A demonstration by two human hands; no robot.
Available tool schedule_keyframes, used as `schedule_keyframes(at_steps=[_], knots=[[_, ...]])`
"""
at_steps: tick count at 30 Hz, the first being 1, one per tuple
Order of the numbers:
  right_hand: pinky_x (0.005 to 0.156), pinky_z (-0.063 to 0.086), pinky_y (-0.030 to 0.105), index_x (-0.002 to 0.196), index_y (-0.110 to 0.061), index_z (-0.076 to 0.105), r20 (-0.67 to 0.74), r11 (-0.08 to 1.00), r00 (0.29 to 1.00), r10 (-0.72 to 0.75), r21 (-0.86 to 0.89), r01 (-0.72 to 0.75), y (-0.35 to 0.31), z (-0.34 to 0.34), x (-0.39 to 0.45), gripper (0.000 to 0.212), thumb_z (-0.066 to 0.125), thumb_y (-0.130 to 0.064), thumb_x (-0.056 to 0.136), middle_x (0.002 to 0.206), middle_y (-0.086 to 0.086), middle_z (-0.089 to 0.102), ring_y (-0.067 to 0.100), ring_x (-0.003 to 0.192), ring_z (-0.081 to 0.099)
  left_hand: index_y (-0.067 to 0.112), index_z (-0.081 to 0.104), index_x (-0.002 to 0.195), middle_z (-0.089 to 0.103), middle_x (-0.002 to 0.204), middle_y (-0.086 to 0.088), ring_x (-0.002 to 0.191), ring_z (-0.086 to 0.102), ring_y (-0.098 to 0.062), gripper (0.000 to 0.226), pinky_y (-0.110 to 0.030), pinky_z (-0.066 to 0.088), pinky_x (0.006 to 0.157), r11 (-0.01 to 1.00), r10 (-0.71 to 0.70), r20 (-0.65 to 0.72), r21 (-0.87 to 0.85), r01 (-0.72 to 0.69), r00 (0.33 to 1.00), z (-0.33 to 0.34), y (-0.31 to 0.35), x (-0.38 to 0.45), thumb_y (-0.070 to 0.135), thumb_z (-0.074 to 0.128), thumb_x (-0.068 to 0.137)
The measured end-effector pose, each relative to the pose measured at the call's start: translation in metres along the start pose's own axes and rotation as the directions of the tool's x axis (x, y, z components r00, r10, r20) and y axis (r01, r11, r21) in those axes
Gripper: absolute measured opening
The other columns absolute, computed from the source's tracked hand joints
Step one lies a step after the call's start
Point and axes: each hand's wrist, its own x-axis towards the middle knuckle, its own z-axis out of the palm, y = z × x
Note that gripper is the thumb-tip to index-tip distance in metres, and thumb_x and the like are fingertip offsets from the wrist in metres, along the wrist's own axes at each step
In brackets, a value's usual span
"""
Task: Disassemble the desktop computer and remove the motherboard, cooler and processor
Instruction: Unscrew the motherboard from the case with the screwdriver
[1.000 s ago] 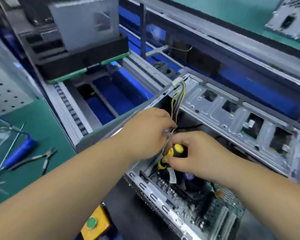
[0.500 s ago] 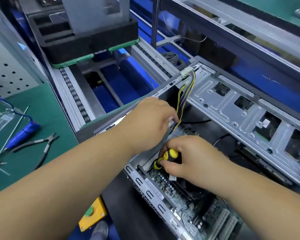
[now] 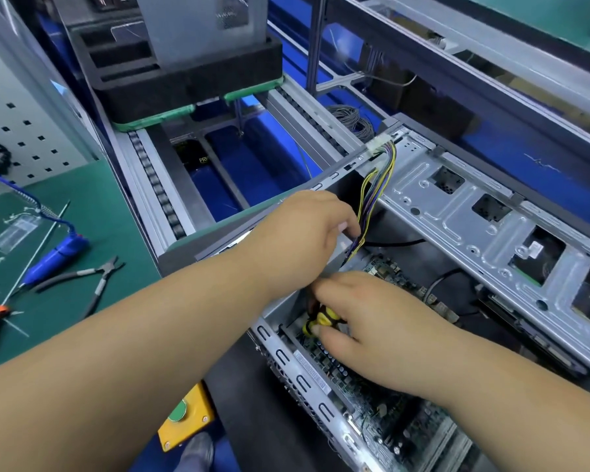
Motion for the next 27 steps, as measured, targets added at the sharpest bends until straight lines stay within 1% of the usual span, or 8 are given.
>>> schedule_keyframes(at_steps=[3,8,11,14,17,21,24,27], knots=[[0.071,0.039,0.038,0.082,-0.027,0.030,-0.018,0.998,1.000,0.006,-0.065,-0.008,-0.002,0.004,0.002,0.033,0.042,-0.054,0.095,0.073,-0.013,0.031,0.015,0.077,0.037,0.021,0.071,0.103,0.061,0.100,0.003,0.097,0.051,-0.011,0.029,-0.027,0.039,0.088,0.997,-0.018,-0.047,-0.082,0.014,0.999,0.000,-0.001,-0.002,0.008,0.045,0.098],[0.072,0.034,0.030,0.104,-0.020,0.043,-0.049,0.996,0.997,0.067,0.063,-0.063,0.003,0.006,0.001,0.020,0.055,-0.035,0.097,0.087,-0.008,0.046,0.014,0.082,0.042,0.021,0.071,0.102,0.062,0.100,0.003,0.099,0.052,-0.011,0.029,-0.027,0.039,0.090,0.995,-0.026,-0.039,-0.094,0.022,0.999,-0.001,0.000,-0.002,0.007,0.046,0.097],[0.078,0.037,0.028,0.103,-0.020,0.046,-0.066,0.992,0.995,0.079,0.100,-0.072,0.008,0.004,-0.003,0.017,0.058,-0.030,0.095,0.095,-0.008,0.050,0.012,0.089,0.044,0.020,0.071,0.103,0.062,0.102,0.003,0.100,0.053,-0.013,0.029,-0.029,0.039,0.091,0.995,-0.026,-0.029,-0.095,0.024,0.999,-0.002,0.000,-0.003,0.007,0.046,0.098],[0.078,0.041,0.034,0.093,-0.021,0.043,-0.046,0.997,0.996,0.073,-0.003,-0.073,0.011,0.003,-0.005,0.021,0.047,-0.042,0.096,0.086,-0.012,0.044,0.015,0.086,0.043,0.019,0.071,0.103,0.063,0.102,0.003,0.100,0.053,-0.013,0.028,-0.030,0.040,0.091,0.996,-0.012,-0.021,-0.086,0.010,1.000,-0.003,0.000,-0.003,0.009,0.045,0.099],[0.079,0.044,0.040,0.093,-0.020,0.048,-0.020,0.986,0.994,0.106,-0.127,-0.108,0.012,0.002,-0.002,0.046,0.027,-0.062,0.092,0.087,-0.008,0.051,0.019,0.090,0.048,0.020,0.071,0.104,0.063,0.102,0.001,0.101,0.054,-0.016,0.029,-0.036,0.042,0.091,0.998,-0.012,-0.008,-0.068,0.011,1.000,-0.002,0.000,-0.002,0.009,0.045,0.099],[0.083,0.044,0.041,0.105,-0.021,0.052,-0.044,0.996,0.995,0.092,0.010,-0.091,0.014,0.002,0.000,0.032,0.047,-0.050,0.094,0.099,-0.004,0.058,0.020,0.096,0.052,0.021,0.071,0.104,0.063,0.103,0.001,0.101,0.054,-0.016,0.030,-0.037,0.043,0.090,0.998,-0.020,0.001,-0.052,0.020,1.000,-0.001,0.001,-0.001,0.007,0.045,0.097],[0.082,0.046,0.040,0.104,-0.024,0.055,-0.077,0.989,0.995,0.070,0.139,-0.059,0.012,0.000,-0.002,0.022,0.061,-0.039,0.090,0.098,-0.008,0.055,0.016,0.093,0.052,0.021,0.071,0.104,0.063,0.103,0.001,0.102,0.054,-0.016,0.030,-0.037,0.042,0.091,0.999,-0.029,-0.005,-0.044,0.028,1.000,-0.001,0.002,-0.002,0.007,0.045,0.097],[0.080,0.046,0.040,0.094,-0.020,0.057,-0.077,0.999,0.997,0.014,0.049,-0.010,0.012,0.001,-0.004,0.019,0.057,-0.040,0.090,0.092,-0.006,0.050,0.016,0.090,0.050,0.018,0.071,0.104,0.064,0.104,0.000,0.102,0.054,-0.016,0.029,-0.036,0.042,0.092,0.999,-0.022,-0.014,-0.045,0.021,1.000,-0.001,0.004,-0.002,0.007,0.045,0.098]])
